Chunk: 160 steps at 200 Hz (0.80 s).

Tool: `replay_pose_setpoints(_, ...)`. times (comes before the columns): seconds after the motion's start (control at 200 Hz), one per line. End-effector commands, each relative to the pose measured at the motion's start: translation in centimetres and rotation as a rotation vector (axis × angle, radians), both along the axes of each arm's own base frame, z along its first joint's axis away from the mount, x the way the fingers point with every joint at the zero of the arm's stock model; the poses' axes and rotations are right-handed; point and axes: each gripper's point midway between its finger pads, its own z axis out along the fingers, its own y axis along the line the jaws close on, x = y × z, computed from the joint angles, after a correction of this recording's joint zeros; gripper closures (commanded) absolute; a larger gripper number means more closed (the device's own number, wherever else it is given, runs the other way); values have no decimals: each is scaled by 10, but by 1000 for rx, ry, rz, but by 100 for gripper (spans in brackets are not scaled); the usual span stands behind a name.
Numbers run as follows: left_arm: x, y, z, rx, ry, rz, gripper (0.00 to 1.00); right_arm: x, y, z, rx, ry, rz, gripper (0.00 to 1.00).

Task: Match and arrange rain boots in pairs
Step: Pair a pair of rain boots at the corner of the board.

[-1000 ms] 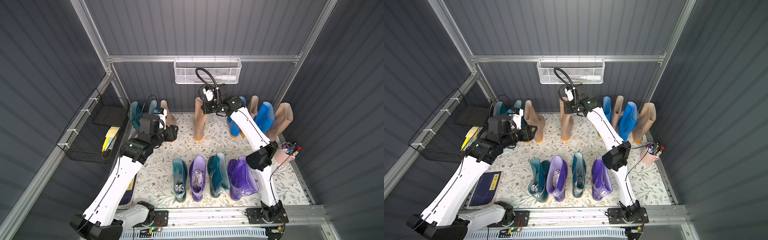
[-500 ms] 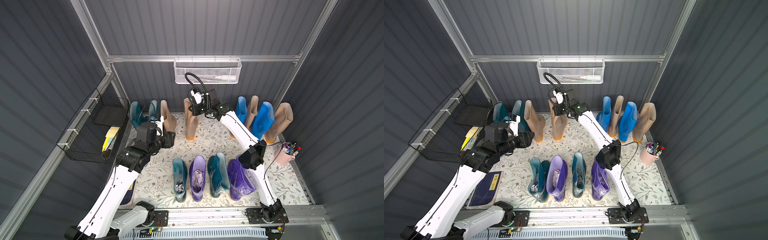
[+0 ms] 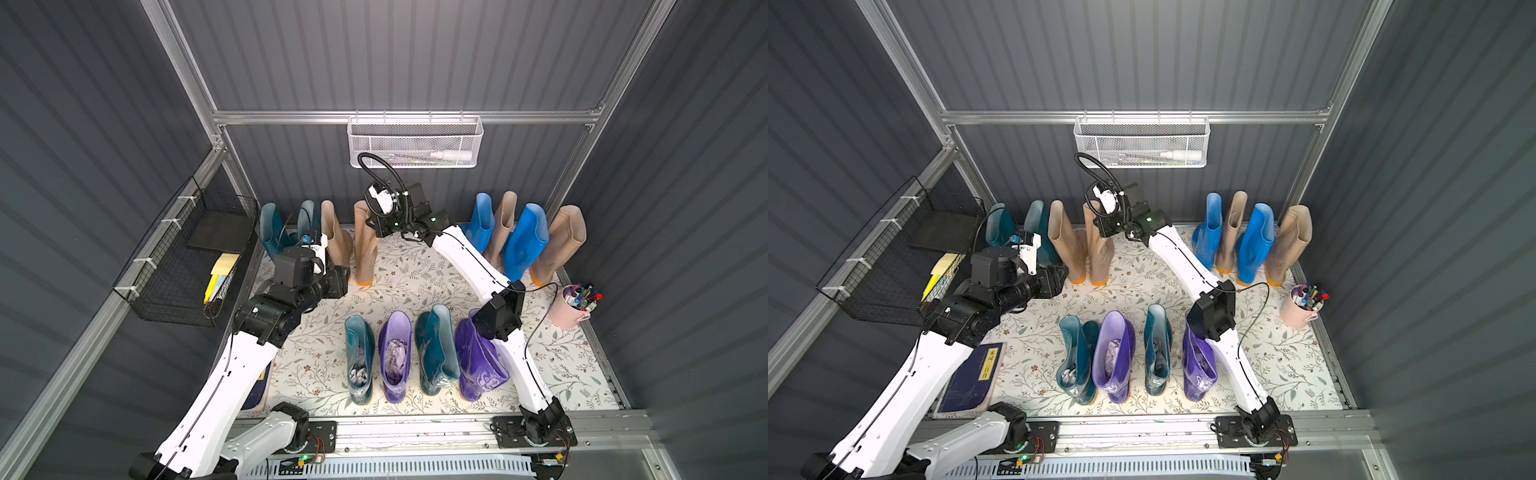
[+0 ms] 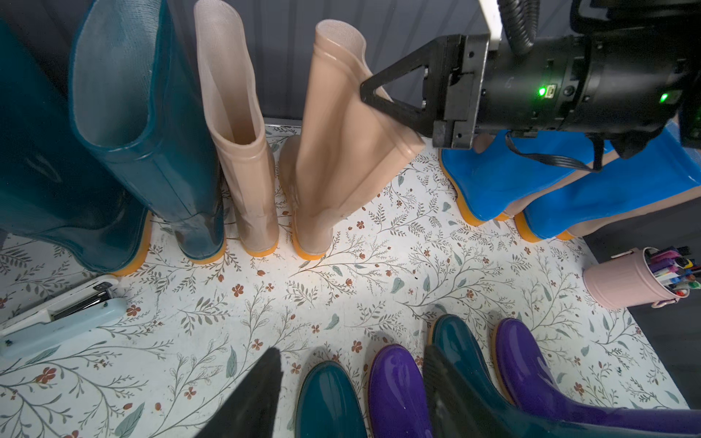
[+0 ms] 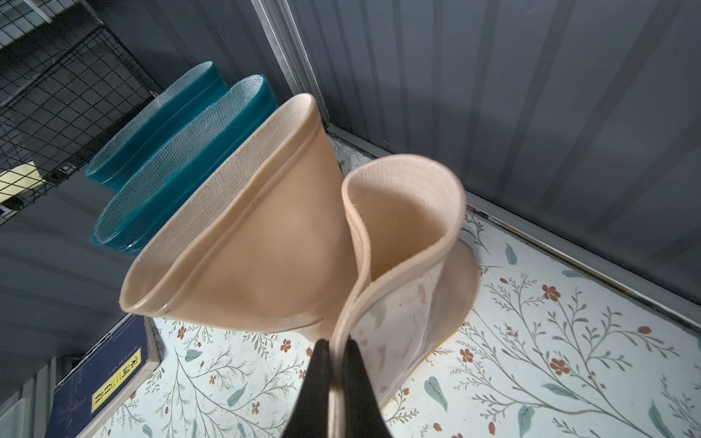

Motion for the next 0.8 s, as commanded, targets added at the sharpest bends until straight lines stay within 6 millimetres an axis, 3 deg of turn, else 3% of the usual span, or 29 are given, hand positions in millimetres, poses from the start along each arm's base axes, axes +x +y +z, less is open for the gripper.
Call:
replay_pose_setpoints(0.0,0,1,-3,1,-4,7,38,5,8,45,81,-156,36,100)
replay_pose_setpoints(0.405,4,-1,-5,4,4,3,38,14,10,33,76,-156,15,100)
replay_pose_setpoints(0.5,4,-1,-6,7,9,6,38,17,13,44,112,-196,19,100)
replay_pose_setpoints(0.795,4,1,-8,14,9,10,38,1,28,41,148,-184,148,100)
